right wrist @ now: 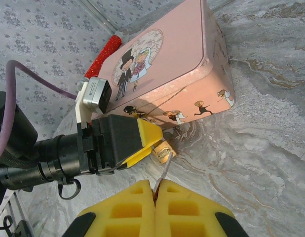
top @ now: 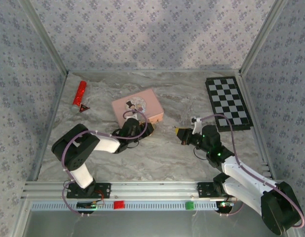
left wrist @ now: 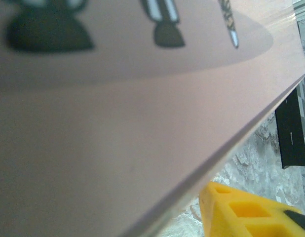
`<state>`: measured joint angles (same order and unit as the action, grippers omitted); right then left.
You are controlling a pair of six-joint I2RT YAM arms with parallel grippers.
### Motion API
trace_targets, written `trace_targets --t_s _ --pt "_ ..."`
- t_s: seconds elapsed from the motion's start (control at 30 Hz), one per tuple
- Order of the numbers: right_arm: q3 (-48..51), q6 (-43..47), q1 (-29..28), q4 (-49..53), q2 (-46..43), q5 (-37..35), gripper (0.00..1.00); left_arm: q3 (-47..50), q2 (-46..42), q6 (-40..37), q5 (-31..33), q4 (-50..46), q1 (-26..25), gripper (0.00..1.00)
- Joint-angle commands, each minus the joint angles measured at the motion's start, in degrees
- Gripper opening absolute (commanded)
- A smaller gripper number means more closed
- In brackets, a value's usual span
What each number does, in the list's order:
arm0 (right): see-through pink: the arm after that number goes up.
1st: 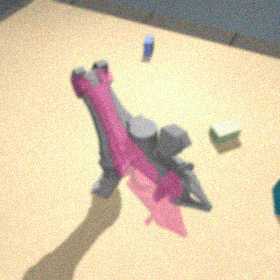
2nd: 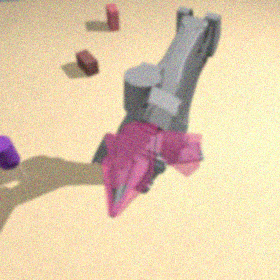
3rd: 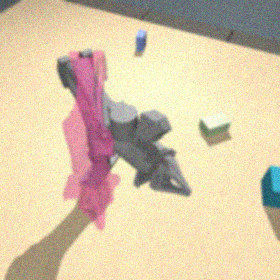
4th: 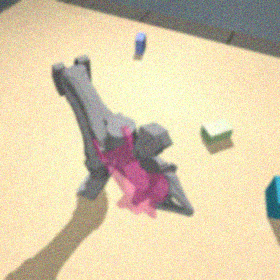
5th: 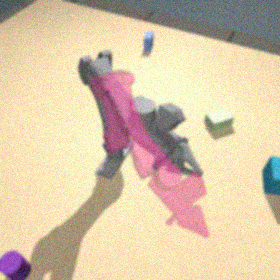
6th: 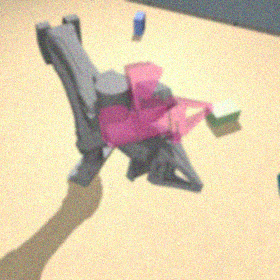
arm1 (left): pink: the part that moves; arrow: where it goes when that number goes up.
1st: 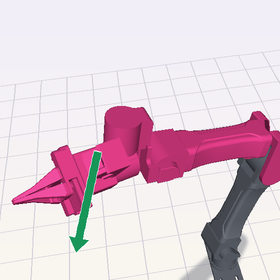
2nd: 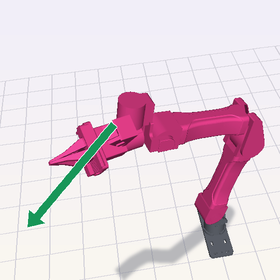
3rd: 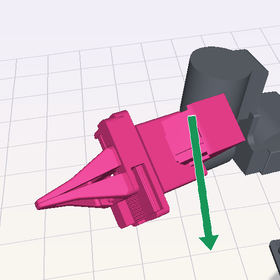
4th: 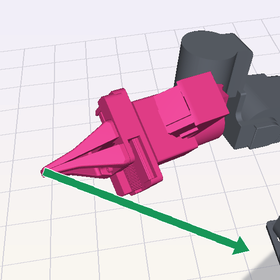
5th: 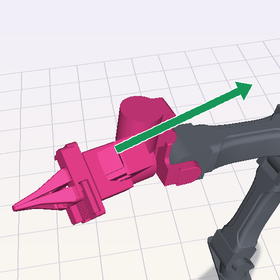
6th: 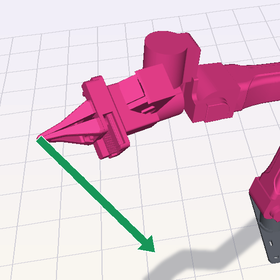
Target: Unlock the padlock with the key
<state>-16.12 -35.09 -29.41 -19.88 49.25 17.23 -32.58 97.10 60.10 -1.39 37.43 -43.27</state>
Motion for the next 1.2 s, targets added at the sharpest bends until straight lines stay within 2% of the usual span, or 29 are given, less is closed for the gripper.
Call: trace_targets --t_s 0.0,0.13,0.3,0.47,0.63,0.77,0.93,1.17 --pt "-0.80 0.68 -0.38 -0.60 -0.74 -0.95 0.00 3.52 0.05 3.41 2.44 -5.41 -1.83 0.52" --pt "-0.88 0.78 -0.43 -0.69 -0.74 -0.89 0.00 4.41 0.24 4.44 5.02 -4.14 -2.93 0.55" --pt "-1.08 0.85 -0.47 -0.77 -0.74 -0.79 0.00 3.94 3.54 5.00 3.81 -0.55 -3.62 0.55" --pt "-1.35 1.15 -0.46 -0.52 -0.74 -0.54 0.00 1.79 5.73 4.26 2.80 -1.31 -4.01 0.54" --pt "-1.44 0.97 -0.47 -0.27 -0.65 -0.49 0.00 -1.12 9.32 2.04 -1.90 1.64 -3.90 0.46" --pt "-1.00 0.54 -0.65 -0.38 -0.82 -0.46 0.00 -0.97 9.07 1.96 -2.12 1.27 -3.84 0.42" --pt "-0.60 0.31 -1.22 -1.65 0.31 -0.80 0.00 -0.87 8.54 1.70 -1.97 1.14 -3.80 0.33" --pt "-0.82 0.51 -2.08 -2.18 1.26 -1.45 0.00 1.77 3.95 0.90 0.22 -0.47 -4.50 0.32"
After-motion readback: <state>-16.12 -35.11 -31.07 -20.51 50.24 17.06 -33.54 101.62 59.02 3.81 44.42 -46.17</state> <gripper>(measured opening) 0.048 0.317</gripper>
